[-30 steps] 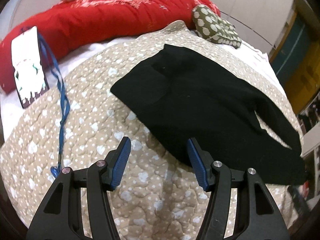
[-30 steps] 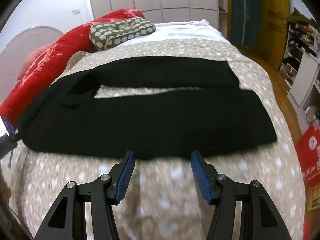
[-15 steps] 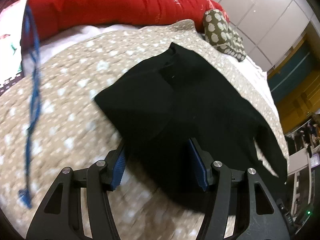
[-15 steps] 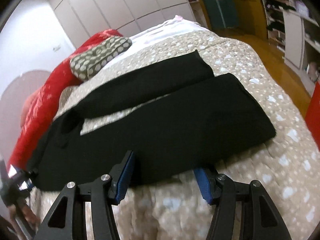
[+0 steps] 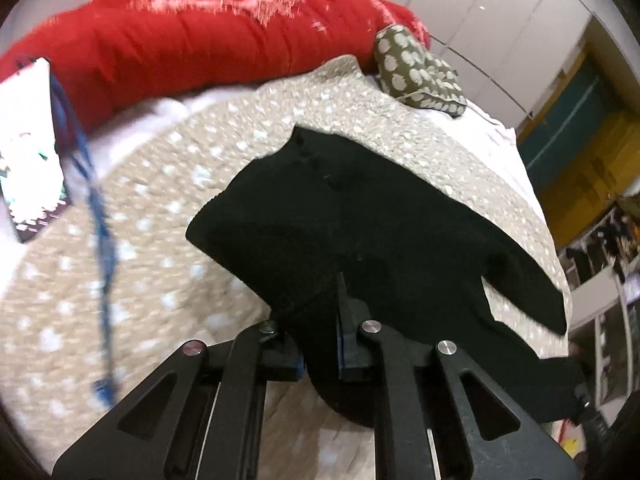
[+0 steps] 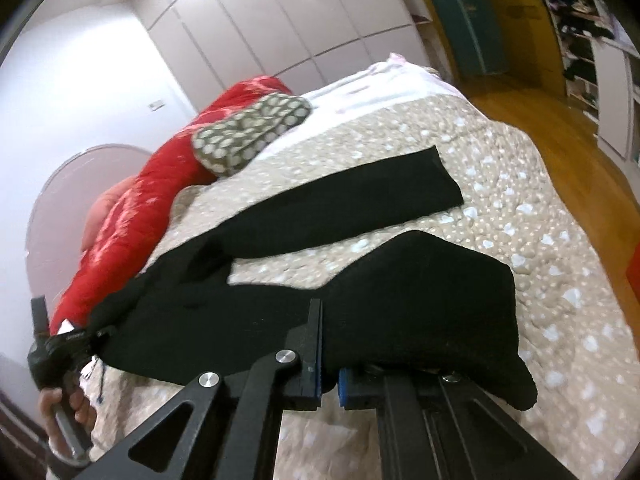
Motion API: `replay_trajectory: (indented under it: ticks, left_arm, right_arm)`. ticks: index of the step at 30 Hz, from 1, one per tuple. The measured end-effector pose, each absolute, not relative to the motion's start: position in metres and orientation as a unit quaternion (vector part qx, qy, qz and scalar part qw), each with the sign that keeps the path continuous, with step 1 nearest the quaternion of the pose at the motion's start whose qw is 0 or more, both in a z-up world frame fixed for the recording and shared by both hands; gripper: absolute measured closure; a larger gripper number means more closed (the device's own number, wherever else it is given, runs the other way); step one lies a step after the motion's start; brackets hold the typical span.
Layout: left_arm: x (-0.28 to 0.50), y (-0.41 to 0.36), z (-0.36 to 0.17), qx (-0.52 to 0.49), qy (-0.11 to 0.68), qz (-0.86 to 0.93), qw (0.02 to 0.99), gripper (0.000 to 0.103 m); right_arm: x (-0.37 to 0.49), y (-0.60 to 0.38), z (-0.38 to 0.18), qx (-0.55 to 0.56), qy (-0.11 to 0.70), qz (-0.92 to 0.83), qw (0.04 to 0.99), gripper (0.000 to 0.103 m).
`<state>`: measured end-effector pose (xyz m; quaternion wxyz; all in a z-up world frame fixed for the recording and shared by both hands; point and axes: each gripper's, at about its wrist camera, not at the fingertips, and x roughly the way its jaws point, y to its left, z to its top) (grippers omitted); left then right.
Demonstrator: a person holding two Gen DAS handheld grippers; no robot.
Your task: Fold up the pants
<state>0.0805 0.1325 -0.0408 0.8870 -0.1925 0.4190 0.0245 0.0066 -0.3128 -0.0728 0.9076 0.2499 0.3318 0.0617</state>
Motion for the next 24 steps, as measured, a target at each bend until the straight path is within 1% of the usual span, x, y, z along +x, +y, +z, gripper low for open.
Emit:
replay_trajectory:
  ticks: [2,4,6,7,8,10,13,14,15,17,18,19,21,22,24]
  left_arm:
    - [0.064,0.138,-0.040,-0.177,0.421,0.027,0.889,0.094]
    - [0.053,0.145,-0.052,-0.168,0.441,0.033,0.881,0.094]
    - [0.045,0.148,-0.069,-0.167,0.458,0.034,0.873,0.094]
    - [0.042,0.149,-0.075,-0.168,0.464,0.034,0.869,0.094]
    - [0.039,0.149,-0.080,-0.170,0.467,0.035,0.867,0.093]
    - [0.033,0.148,-0.078,-0.164,0.461,0.040,0.871,0.091]
    - [0.025,0.148,-0.071,-0.153,0.453,0.044,0.877,0.089]
    - [0.022,0.148,-0.070,-0.147,0.454,0.046,0.878,0.088]
    - [0.019,0.148,-0.070,-0.144,0.455,0.047,0.877,0.087]
    - [0.015,0.149,-0.068,-0.144,0.455,0.049,0.877,0.087]
    - [0.011,0.151,-0.066,-0.144,0.453,0.050,0.878,0.083]
    - [0.009,0.152,-0.062,-0.141,0.450,0.055,0.880,0.082]
    - [0.004,0.155,-0.055,-0.133,0.442,0.073,0.884,0.082]
    - [0.003,0.156,-0.052,-0.130,0.441,0.076,0.885,0.082]
    - [-0.003,0.156,-0.043,-0.123,0.434,0.079,0.889,0.082]
  right_arm:
    - [-0.007,-0.311,-0.071,0.244,0.338,0.067,0.907,0.098]
    - [-0.024,-0.311,-0.081,0.239,0.352,0.070,0.902,0.097]
    - [-0.034,-0.314,-0.098,0.240,0.368,0.061,0.896,0.089]
    - [-0.039,-0.320,-0.110,0.243,0.382,0.047,0.891,0.081]
    - [-0.042,-0.325,-0.116,0.243,0.389,0.030,0.888,0.077]
    - [-0.050,-0.342,-0.123,0.247,0.393,-0.012,0.886,0.075]
    - [-0.048,-0.372,-0.125,0.279,0.379,-0.051,0.881,0.077]
    - [-0.045,-0.375,-0.125,0.280,0.372,-0.049,0.883,0.090]
    - [-0.039,-0.376,-0.124,0.267,0.369,-0.054,0.889,0.096]
    - [-0.031,-0.370,-0.125,0.227,0.386,-0.069,0.891,0.097]
    - [-0.032,-0.364,-0.122,0.202,0.391,-0.079,0.894,0.097]
    - [-0.032,-0.358,-0.118,0.174,0.394,-0.090,0.898,0.097]
    - [-0.036,-0.349,-0.116,0.120,0.404,-0.119,0.899,0.096]
    - [-0.036,-0.345,-0.114,0.085,0.412,-0.147,0.895,0.093]
    - [-0.041,-0.345,-0.108,0.050,0.412,-0.189,0.890,0.092]
